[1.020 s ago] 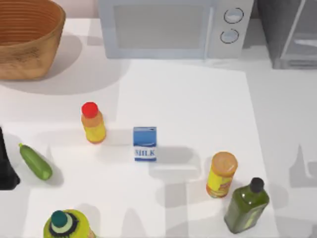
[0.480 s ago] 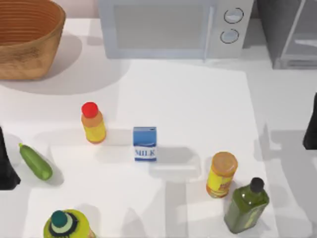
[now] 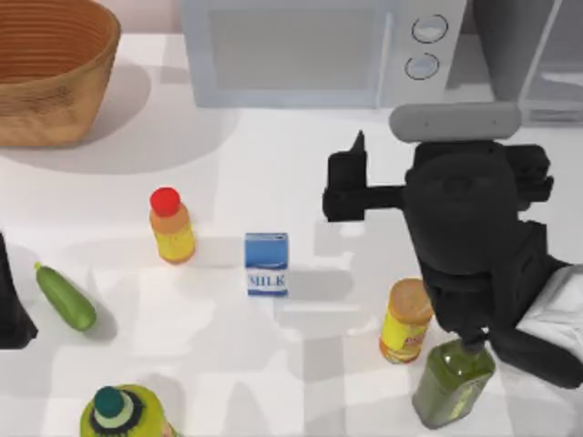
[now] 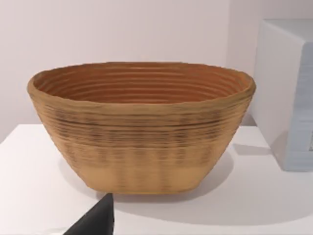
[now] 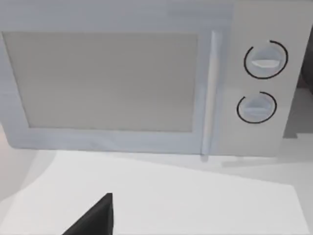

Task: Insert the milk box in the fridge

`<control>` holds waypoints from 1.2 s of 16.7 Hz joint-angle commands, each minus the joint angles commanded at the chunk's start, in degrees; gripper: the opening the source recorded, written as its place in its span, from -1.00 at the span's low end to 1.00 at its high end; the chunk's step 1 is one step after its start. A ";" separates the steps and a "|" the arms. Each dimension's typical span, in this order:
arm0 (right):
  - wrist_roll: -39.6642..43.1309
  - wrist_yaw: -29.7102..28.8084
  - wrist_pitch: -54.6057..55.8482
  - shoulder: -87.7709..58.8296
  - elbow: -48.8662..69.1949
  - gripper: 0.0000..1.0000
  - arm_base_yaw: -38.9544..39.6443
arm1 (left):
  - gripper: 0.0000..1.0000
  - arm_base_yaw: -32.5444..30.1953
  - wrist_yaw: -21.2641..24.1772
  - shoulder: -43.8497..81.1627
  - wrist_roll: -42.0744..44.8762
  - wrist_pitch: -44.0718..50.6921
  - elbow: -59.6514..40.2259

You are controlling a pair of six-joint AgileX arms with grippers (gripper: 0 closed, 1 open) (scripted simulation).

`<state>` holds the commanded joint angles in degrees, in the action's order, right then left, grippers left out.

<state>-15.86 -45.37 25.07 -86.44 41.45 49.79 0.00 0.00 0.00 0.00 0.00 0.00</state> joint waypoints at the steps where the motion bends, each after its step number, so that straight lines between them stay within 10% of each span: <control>1: -1.32 -2.41 2.15 -5.54 2.80 1.00 2.67 | 1.00 0.00 0.00 0.00 0.00 0.00 0.00; 11: -11.56 -19.79 17.40 -44.49 18.00 1.00 17.05 | 1.00 0.00 0.00 0.00 0.00 0.00 0.00; 20: -11.34 -20.08 18.73 -46.81 18.59 1.00 16.46 | 1.00 0.00 0.00 0.00 0.00 0.00 0.00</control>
<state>-27.20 -65.45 43.80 -133.25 60.04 66.24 0.00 0.00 0.00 0.00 0.00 0.00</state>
